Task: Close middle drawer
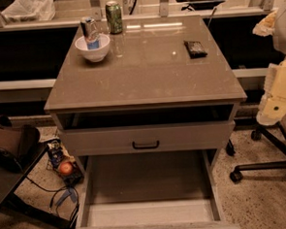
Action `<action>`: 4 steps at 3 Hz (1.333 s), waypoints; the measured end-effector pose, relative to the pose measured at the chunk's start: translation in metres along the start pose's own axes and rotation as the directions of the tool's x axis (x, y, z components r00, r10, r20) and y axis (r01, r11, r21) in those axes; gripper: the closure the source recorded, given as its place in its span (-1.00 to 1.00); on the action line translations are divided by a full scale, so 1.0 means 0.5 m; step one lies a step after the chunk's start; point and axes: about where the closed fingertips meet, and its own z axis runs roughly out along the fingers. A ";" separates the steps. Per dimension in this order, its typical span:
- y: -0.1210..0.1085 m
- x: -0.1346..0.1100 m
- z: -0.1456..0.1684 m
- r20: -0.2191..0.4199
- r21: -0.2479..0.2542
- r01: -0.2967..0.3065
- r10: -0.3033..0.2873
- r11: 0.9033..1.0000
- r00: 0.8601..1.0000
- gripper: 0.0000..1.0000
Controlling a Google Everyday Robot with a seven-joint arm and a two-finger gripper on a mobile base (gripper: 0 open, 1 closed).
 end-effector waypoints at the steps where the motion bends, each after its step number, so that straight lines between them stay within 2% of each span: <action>1: 0.000 0.000 0.000 0.000 0.000 0.000 0.000 1.000 1.000 -1.00; 2: -0.009 0.003 -0.026 -0.016 0.026 -0.018 0.018 1.000 1.000 -1.00; 3: 0.020 0.043 -0.031 0.015 0.046 -0.052 0.051 0.998 0.999 -1.00; 4: 0.091 0.108 0.000 0.091 0.057 -0.101 0.095 0.993 0.991 -1.00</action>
Offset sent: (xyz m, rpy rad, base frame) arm -0.0013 -0.0136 0.0296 -0.0374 -0.0255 -0.0717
